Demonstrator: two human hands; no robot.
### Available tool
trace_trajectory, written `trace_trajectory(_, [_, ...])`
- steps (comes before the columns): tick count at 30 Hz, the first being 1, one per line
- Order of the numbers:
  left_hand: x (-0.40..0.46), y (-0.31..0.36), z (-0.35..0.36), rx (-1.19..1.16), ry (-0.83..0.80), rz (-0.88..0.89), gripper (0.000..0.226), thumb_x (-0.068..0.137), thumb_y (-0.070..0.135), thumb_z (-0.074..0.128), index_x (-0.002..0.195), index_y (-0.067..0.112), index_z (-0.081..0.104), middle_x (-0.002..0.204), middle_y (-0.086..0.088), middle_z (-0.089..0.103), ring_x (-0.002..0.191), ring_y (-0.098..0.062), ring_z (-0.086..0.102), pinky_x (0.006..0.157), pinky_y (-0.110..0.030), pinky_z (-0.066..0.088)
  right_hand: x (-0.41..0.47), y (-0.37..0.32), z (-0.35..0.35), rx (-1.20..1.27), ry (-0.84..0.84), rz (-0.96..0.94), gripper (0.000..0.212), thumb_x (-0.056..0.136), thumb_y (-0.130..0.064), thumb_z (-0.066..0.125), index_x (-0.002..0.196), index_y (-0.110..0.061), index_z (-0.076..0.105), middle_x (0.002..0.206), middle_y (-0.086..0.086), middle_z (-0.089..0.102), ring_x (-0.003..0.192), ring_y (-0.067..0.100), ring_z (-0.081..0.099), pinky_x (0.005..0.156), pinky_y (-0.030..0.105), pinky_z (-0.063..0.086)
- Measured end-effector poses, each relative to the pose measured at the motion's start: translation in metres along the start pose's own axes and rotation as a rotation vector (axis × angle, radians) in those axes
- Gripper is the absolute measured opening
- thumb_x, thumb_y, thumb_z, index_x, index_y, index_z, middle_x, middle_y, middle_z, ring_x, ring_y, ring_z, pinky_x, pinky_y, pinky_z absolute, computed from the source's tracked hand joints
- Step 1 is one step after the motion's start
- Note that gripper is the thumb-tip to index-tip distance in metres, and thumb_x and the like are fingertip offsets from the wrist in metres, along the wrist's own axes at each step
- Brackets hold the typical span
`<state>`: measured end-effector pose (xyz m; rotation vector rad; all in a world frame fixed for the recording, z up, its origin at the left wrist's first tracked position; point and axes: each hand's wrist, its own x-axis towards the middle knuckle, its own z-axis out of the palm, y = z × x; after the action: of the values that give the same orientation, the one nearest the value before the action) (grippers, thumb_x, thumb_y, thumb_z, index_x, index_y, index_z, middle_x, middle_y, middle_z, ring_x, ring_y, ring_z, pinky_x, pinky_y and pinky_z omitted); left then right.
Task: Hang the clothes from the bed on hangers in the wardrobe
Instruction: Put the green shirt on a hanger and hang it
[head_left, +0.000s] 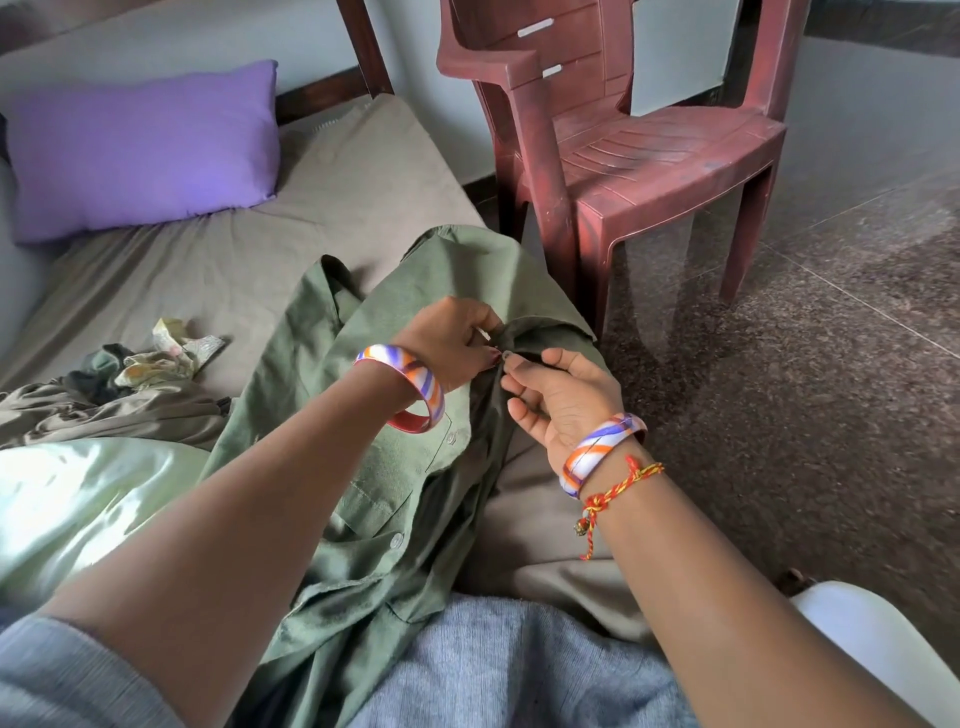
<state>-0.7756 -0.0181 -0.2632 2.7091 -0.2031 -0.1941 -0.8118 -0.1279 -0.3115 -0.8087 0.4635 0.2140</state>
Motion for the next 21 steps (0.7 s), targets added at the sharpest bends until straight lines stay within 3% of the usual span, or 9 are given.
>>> trace_trajectory(2, [-0.004, 0.0, 0.002, 0.016, 0.077, 0.038, 0.017, 0.082, 0.004, 0.06, 0.093, 0.016, 0.066, 0.072, -0.005, 0.062, 0.062, -0.013, 0.052, 0.058, -0.014, 0.041, 0.002, -0.002, 0.001, 0.008, 0.012, -0.014, 0.031, 0.078, 0.004, 0.07, 0.075, -0.017, 0.048, 0.045, -0.004, 0.061, 0.042, 0.004, 0.059, 0.041, 0.016, 0.046])
trace_trajectory(6, [-0.009, 0.001, 0.003, 0.039, 0.172, 0.09, 0.017, 0.083, 0.006, 0.063, 0.098, 0.008, 0.07, 0.084, -0.006, 0.067, 0.073, -0.013, 0.053, 0.055, -0.009, 0.035, 0.004, -0.004, 0.003, -0.026, 0.039, -0.04, 0.032, 0.077, 0.002, 0.071, 0.074, -0.018, 0.047, 0.06, 0.002, 0.061, 0.047, 0.006, 0.059, 0.041, 0.016, 0.045])
trace_trajectory(11, [-0.011, 0.001, 0.004, 0.073, 0.203, 0.074, 0.022, 0.088, 0.009, 0.058, 0.107, 0.012, 0.07, 0.101, -0.004, 0.069, 0.089, -0.015, 0.06, 0.074, -0.015, 0.038, 0.003, -0.002, 0.002, -0.064, 0.032, -0.051, 0.032, 0.076, 0.002, 0.072, 0.075, -0.018, 0.047, 0.068, 0.005, 0.061, 0.054, 0.009, 0.059, 0.041, 0.017, 0.045])
trace_trajectory(13, [-0.014, 0.004, 0.003, 0.059, 0.222, 0.075, 0.024, 0.086, 0.006, 0.057, 0.105, 0.012, 0.071, 0.1, -0.004, 0.071, 0.093, -0.017, 0.063, 0.075, -0.012, 0.038, 0.003, -0.002, 0.002, -0.073, 0.033, -0.052, 0.031, 0.076, 0.003, 0.072, 0.075, -0.017, 0.048, 0.068, 0.005, 0.061, 0.053, 0.008, 0.059, 0.041, 0.017, 0.045])
trace_trajectory(16, [-0.017, 0.009, -0.001, 0.057, 0.198, 0.066, 0.025, 0.084, 0.004, 0.058, 0.102, 0.011, 0.072, 0.093, -0.004, 0.071, 0.088, -0.017, 0.063, 0.07, -0.009, 0.036, 0.002, -0.002, 0.002, -0.101, 0.031, -0.055, 0.031, 0.075, 0.004, 0.072, 0.075, -0.017, 0.048, 0.065, 0.006, 0.06, 0.05, 0.008, 0.058, 0.04, 0.017, 0.045])
trace_trajectory(18, [-0.016, 0.01, -0.002, 0.007, 0.109, 0.011, 0.025, 0.085, 0.0, 0.054, 0.098, 0.01, 0.072, 0.08, -0.003, 0.067, 0.073, -0.015, 0.061, 0.068, -0.015, 0.041, 0.003, -0.001, 0.001, -0.117, 0.034, -0.051, 0.031, 0.076, 0.006, 0.07, 0.075, -0.016, 0.048, 0.063, 0.006, 0.057, 0.049, 0.009, 0.056, 0.039, 0.016, 0.045])
trace_trajectory(21, [-0.016, 0.013, -0.003, -0.356, -0.029, -0.186, 0.031, 0.087, -0.01, 0.041, 0.078, 0.006, 0.066, 0.053, -0.003, 0.061, 0.054, -0.016, 0.058, 0.061, -0.024, 0.053, 0.005, 0.001, -0.001, -0.142, 0.031, -0.041, 0.031, 0.077, 0.007, 0.068, 0.076, -0.015, 0.047, 0.065, 0.006, 0.055, 0.053, 0.011, 0.053, 0.039, 0.014, 0.046])
